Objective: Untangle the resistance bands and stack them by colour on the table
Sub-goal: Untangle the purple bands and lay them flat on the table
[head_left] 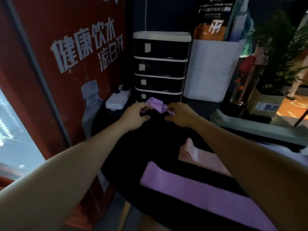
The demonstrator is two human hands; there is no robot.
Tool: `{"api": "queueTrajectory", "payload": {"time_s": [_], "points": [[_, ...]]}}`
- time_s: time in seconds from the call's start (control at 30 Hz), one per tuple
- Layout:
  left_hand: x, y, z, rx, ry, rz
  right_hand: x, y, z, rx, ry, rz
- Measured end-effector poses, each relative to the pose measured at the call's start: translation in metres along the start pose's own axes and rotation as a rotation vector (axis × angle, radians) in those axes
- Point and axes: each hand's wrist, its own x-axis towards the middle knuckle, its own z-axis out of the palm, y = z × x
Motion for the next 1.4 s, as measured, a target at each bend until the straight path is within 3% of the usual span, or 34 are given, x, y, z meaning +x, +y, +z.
{"api": "queueTrajectory", "payload": {"time_s": [0.37,0.73,0.9,1.13,1.27,1.4], "points": [[0.076,-0.037,0.033,0.03,0.049,-0.02,0.076,0.046,0.029,-0.096,-0.034,0.134],[0.079,-0.045,0.043,0.028,0.07,-0.028,0.079,0.053,0.031,-0.213,0.104,0.135],[0.074,-0.012,0.031,-0.017,0.159,0.04,0.063,0.034,-0.002,-0.121,0.214,0.017],[0.061,0.046,0.016,-0.251,0.045,0.154,0.028,-0.008,-0.057,-0.038,0.336,-0.237],[0.049,0.076,0.003,-0.387,0.082,0.136,0.008,-0.022,-0.089,-0.054,0.441,-0.297],[0.039,0.101,-0.02,-0.281,0.162,0.166,-0.009,-0.025,-0.113,-0.137,0.43,-0.267]]}}
